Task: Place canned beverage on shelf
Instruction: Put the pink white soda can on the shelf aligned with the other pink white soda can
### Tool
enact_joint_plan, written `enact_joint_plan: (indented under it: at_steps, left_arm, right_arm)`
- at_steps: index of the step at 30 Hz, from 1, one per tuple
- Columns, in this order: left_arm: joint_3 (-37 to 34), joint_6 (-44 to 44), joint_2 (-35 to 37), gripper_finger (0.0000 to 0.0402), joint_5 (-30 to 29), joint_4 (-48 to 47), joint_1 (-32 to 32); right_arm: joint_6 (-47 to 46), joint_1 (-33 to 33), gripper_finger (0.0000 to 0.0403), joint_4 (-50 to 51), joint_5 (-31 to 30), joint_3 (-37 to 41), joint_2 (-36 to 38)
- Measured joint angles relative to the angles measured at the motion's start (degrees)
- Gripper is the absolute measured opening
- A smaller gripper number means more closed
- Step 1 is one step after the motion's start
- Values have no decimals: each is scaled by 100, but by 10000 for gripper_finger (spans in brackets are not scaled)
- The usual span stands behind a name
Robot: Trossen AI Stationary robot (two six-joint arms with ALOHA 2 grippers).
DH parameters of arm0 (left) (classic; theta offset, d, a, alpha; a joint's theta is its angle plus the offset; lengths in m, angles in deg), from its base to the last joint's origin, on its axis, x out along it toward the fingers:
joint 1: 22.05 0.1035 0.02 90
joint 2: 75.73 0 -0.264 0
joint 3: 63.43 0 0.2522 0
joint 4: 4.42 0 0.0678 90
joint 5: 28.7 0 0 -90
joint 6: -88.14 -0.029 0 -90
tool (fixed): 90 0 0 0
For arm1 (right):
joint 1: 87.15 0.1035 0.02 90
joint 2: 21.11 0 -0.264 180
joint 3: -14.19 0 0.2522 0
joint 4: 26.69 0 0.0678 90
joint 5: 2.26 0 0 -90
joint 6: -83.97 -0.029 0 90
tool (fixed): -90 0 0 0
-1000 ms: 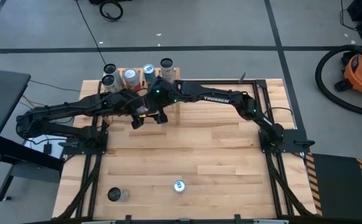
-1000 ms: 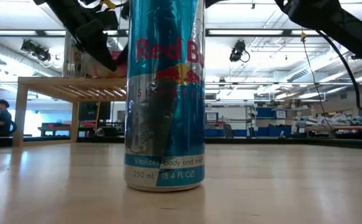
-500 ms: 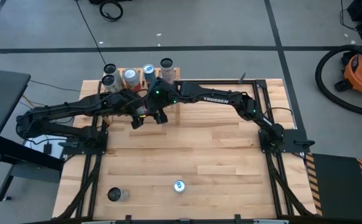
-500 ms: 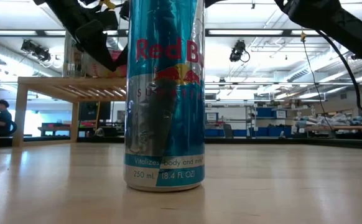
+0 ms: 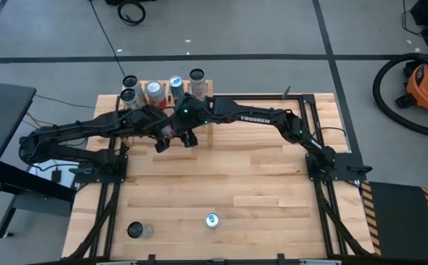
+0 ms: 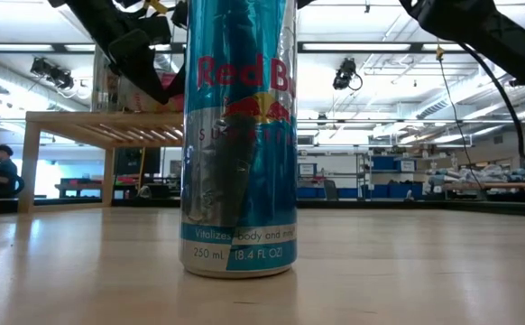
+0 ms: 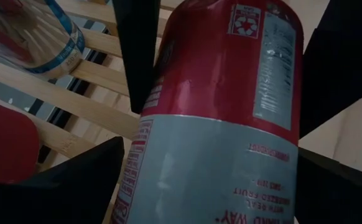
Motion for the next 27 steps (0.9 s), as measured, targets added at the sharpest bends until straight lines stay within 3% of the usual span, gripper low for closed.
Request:
enact_joint_plan:
  at_steps: [3, 8, 18, 27]
  left_arm:
    - [-2, 0, -1, 396, 2, 2, 0]
    - [-4, 0, -1, 396, 15, 0, 0]
    - [-9, 1, 73, 396, -1, -5, 0]
    - [-9, -1, 757, 396, 119, 61, -15]
  right_arm:
    - [73, 63, 332, 43, -148, -4, 6]
    - [144, 164, 293, 81, -562, -4, 11]
    - [-424, 188, 293, 94, -780, -4, 11]
    - [-591, 166, 293, 107, -876, -2, 125]
